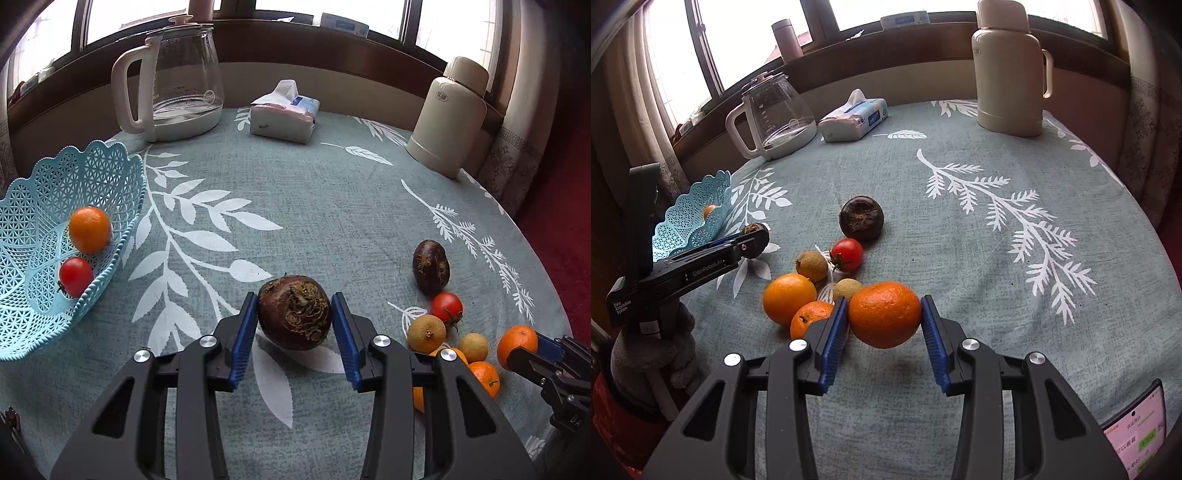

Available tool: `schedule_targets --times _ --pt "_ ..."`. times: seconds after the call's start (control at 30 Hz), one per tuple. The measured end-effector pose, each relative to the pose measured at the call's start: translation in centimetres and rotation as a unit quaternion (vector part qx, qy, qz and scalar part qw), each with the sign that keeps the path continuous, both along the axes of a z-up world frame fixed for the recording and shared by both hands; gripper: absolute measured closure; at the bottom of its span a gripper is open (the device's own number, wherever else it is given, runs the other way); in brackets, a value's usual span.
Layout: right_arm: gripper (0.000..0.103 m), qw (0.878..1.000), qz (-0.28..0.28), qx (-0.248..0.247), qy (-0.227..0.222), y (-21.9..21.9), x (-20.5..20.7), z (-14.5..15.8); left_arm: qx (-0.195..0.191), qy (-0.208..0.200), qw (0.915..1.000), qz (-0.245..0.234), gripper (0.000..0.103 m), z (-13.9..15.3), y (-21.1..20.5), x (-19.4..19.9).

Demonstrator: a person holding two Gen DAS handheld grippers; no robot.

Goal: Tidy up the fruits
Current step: 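Carry the brown fruit into the basket and open the left gripper while right holds orange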

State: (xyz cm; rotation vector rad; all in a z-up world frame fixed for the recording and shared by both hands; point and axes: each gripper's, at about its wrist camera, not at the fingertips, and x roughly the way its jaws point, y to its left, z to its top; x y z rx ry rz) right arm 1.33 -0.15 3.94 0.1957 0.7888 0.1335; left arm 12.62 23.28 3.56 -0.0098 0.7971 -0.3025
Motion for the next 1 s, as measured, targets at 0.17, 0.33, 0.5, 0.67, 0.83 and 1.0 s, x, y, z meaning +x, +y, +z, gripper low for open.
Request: schedule_targets --times 0.17,0.33,0.5,0.67,0.83,1.0 --pt "0.063 1.000 -0.009 -0.004 -0.006 -0.1 -0.3 0.5 -0.010 -0.014 0.9998 0.011 0.061 0.5 0.7 -0.5" --pt "0.063 1.000 -0.011 -0.006 -0.010 0.3 -0.8 0.9 -0.023 -0.021 0.9992 0.027 0.061 0.9 1.7 -0.9" --pt "0.063 1.000 -0.007 -0.009 -0.013 0.8 -0.9 1.2 -0.025 -0.035 0.9985 0.033 0.061 1.6 2.2 -1.5" --pt "0.063 1.000 -0.004 -0.012 -0.017 1.4 -1.0 1.5 -0.025 -0.047 0.9978 0.040 0.061 2.2 3.0 -2.3" --pt "0.063 1.000 0.000 -0.014 -0.023 2.1 -0.9 1.9 -0.030 -0.057 0.9965 0.053 0.061 2.9 4.4 -2.8" --pt "0.063 1.000 0.005 -0.013 -0.025 2.8 -0.6 2.2 -0.024 -0.077 0.9941 0.073 0.061 3.9 6.0 -3.3"
